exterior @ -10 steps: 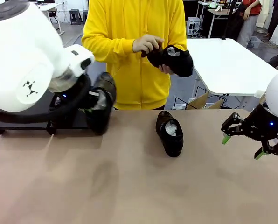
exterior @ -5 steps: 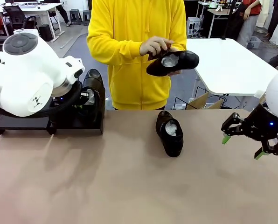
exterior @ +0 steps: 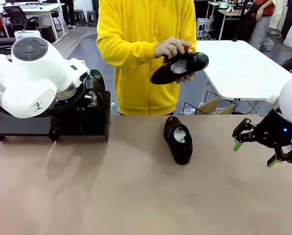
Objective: Organize the shoes by placing them on the stand.
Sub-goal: Place the Shoe from the middle of the table onto the Shoes Stand.
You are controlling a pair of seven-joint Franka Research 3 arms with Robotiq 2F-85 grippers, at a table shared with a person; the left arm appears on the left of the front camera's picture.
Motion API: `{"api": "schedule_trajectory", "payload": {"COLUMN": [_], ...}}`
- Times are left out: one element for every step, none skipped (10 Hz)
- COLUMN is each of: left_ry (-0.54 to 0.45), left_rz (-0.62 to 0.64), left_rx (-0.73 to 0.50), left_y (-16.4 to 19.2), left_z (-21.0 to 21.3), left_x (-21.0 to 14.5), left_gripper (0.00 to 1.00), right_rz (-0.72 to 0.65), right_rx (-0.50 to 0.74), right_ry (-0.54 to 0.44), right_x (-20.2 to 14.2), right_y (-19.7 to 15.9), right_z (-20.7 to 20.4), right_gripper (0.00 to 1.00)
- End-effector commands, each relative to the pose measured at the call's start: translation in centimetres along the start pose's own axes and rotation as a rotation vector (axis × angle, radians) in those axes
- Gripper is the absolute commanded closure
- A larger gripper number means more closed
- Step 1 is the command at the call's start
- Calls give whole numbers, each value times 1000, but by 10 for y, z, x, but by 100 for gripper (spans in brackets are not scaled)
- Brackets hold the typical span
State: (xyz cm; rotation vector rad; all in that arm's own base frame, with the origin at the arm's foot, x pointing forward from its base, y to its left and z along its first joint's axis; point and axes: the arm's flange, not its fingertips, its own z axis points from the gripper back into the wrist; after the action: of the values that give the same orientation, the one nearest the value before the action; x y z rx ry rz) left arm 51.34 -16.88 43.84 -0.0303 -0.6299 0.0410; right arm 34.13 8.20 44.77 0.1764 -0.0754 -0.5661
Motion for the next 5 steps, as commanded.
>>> {"api": "schedule_trajectory", "payload": {"left_ry": [-29,-21,-18,-20,-13], "left_rz": [31,35,37,36,40], "left_rx": [-2,2,0,-4,-1], "left_y": [-7,-6,-6,-6,-6], "left_z": [-15,-22,-24,-26,-28], "left_x": [1,0,-2,-3,-3], "left_gripper": [100,100,100,100,100], "right_rz": [18,18,18,18,18], "right_rx": [4,4,4,4,4], "right_ry": [2,2,2,2,2], "right_x": [2,2,2,2,2], "right_y": [-1,-1,-1,-1,-1], "right_z": [0,0,0,0,0], "right_gripper": [0,0,0,0,0]}}
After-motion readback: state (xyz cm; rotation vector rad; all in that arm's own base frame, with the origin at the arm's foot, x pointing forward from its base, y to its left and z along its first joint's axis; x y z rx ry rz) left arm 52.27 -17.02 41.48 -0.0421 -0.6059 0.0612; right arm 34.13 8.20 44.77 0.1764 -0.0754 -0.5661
